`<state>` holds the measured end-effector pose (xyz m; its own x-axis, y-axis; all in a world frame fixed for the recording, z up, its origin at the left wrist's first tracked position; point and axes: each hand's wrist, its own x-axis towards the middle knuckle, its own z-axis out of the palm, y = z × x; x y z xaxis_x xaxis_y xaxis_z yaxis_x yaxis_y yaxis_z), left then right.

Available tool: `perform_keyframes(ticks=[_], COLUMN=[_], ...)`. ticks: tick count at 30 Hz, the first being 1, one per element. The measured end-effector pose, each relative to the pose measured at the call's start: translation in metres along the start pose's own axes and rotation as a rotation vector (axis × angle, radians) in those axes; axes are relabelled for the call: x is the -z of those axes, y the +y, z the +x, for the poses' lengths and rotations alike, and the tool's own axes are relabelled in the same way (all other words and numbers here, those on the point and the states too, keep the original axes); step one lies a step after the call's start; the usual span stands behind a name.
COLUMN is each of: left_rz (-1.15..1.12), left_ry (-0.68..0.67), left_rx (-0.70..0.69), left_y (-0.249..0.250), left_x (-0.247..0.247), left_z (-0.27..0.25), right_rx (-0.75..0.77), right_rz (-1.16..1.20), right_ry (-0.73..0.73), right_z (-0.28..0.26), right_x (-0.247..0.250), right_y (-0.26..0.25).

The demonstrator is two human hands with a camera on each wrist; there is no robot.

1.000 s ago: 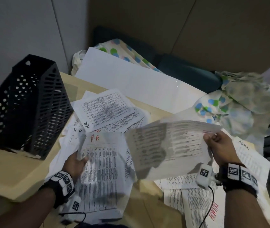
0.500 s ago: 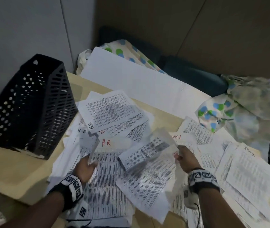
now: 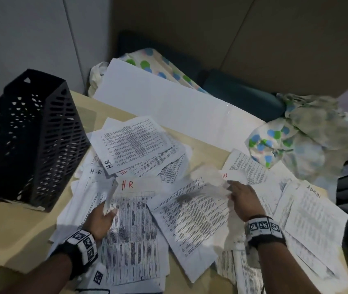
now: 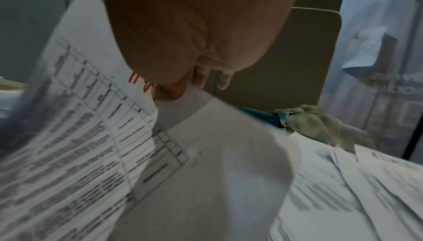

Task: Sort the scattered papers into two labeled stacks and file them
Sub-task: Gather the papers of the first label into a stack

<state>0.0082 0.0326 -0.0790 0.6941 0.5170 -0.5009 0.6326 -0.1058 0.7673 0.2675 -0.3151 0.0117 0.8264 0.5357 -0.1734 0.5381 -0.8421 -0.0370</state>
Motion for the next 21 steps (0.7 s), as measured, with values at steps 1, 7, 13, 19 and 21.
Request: perform_keyframes(ticks=[1,7,13,19,21], left_rz=[-0.001,0.050,0.050,-0.017,-0.013], left_ry=[0.008,0.050,0.065,0.039,0.040], left_rx=[-0.001,0.033,0.052,0.056,0.037], left_y=[0.000,-0.005,-0.009,-0.002,-0.001], left_x=[0.000,0.004,0.002,0.001,0.004], left_z=[0.000,0.000,0.000,0.001,-0.002], right_rx=[0.017,-0.010,0.478,1.232,1.165], right_rz=[-0.069,-0.341,-0.526,-0.480,-0.425], right_ry=[-0.028,-0.044,-0.028,-0.154,-0.216], right_z=[0.004,0.041,0.070,0.024,0.020], right_x=[0.007,0.060,0.062,-0.025,-0.040], right_y=[-0.002,-0.010,-0.061,-0.165,-0.178])
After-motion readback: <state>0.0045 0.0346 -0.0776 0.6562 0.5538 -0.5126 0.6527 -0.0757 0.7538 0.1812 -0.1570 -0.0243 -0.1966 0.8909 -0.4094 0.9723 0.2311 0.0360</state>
